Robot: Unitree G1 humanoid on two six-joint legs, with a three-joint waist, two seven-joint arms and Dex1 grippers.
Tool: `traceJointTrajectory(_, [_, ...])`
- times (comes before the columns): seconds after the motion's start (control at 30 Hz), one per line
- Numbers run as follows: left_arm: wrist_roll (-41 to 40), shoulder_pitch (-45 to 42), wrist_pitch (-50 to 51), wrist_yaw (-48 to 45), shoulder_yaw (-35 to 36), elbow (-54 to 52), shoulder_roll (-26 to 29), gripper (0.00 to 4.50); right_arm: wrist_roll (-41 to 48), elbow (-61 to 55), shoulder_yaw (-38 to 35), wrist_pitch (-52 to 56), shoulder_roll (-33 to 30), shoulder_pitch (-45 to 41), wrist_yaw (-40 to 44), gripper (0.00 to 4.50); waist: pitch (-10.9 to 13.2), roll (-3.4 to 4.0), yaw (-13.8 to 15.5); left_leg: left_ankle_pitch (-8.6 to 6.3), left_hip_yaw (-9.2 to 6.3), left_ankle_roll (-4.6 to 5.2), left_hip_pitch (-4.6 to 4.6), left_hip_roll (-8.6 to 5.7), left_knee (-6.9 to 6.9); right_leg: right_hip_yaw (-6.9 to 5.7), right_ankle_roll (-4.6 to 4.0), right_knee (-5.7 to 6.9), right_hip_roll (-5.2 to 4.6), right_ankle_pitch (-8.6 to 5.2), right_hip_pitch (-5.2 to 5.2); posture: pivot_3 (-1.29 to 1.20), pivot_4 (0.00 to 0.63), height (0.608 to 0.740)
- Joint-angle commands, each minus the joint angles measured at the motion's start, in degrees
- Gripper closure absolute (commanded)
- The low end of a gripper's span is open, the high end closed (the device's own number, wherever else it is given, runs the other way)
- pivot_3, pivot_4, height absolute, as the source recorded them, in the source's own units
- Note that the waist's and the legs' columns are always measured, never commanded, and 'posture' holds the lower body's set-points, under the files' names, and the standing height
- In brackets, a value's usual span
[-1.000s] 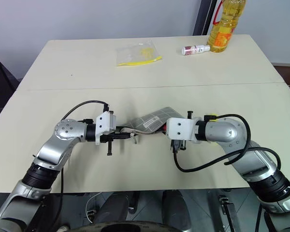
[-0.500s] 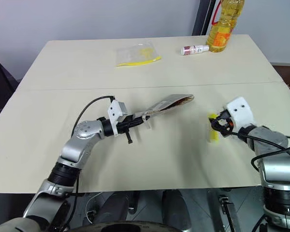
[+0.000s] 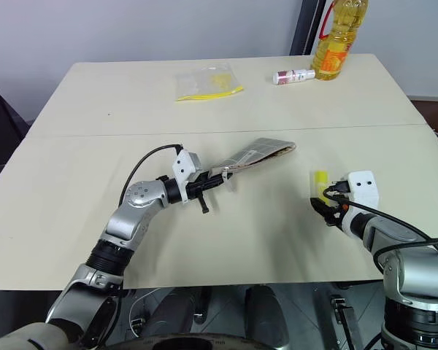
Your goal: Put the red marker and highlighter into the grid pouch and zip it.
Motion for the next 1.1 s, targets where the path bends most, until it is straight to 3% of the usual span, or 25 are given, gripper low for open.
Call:
traceJointTrajectory(0.03, [-0.2,-0.9,-0.9,-0.3,0.2,-0.2,-0.1,4.5,0.5,-3.0,1.3,1.8,-0.1,-0.2,-1.5,1.2,0.0,0.0,0.0,0.0,0.0,0.0,0.0,0.0,0.0,0.0,0.0,0.0,0.0,0.0,0.0,0.0,0.15,0.74])
traceJointTrajectory(0.13, [-0.3,-0.8,-0.9,-0.4,0.3,-0.4,-0.1,4.5,0.3,-3.3,2.2,2.2,-0.9,0.1,-2.1,1.98,0.0,0.0,0.0,0.0,0.0,0.01,0.0,0.0,-0.01,0.0,0.0,0.0,0.0,0.0,-0.01,0.0,0.15,0.74])
traceJointTrajectory(0.23, [-0.3,-0.6,-0.8,-0.3,0.5,-0.7,0.1,4.5,0.5,-3.4,2.2,2.4,-2.1,-0.7,-2.1,3.43,0.0,0.0,0.0,-0.01,0.0,0.01,-0.01,0.0,0.0,0.0,0.01,0.0,0.0,0.0,0.0,0.0,0.15,0.74])
traceJointTrajectory(0.27, [-0.3,-0.5,-0.9,-0.3,0.6,-0.7,0.2,4.5,0.5,-3.4,2.2,2.2,-2.6,-1.1,-2.0,3.64,0.0,0.0,0.0,-0.01,0.0,0.01,-0.01,0.0,0.0,-0.01,0.01,0.0,0.0,0.0,0.0,0.0,0.15,0.74])
traceJointTrajectory(0.4, [-0.1,-1.1,-1.7,0.4,1.8,0.3,0.9,4.5,-1.8,-6.0,5.6,-8.1,-12.1,-0.9,4.2,3.63,0.0,0.04,0.0,-0.01,0.02,0.02,-0.03,-0.02,0.0,-0.01,0.01,-0.01,-0.02,0.0,-0.03,0.0,0.15,0.74])
traceJointTrajectory(0.57, [-0.3,-1.3,-2.0,0.1,2.0,0.2,1.6,4.5,3.2,-8.4,3.0,-11.6,-16.7,-2.4,10.7,3.63,0.0,-0.01,-0.1,-0.03,0.02,0.04,-0.03,0.04,0.01,-0.11,0.04,-0.02,0.02,0.0,0.01,0.0,0.15,0.74])
traceJointTrajectory(1.1, [-0.4,-0.4,-1.4,0.0,1.3,-3.0,2.4,4.5,5.0,-7.2,8.4,-9.9,-16.9,-7.1,9.9,3.63,0.0,-0.03,0.0,-0.08,0.01,0.11,-0.16,0.01,0.12,-0.09,0.03,-0.08,-0.04,-0.01,-0.04,0.0,0.15,0.74])
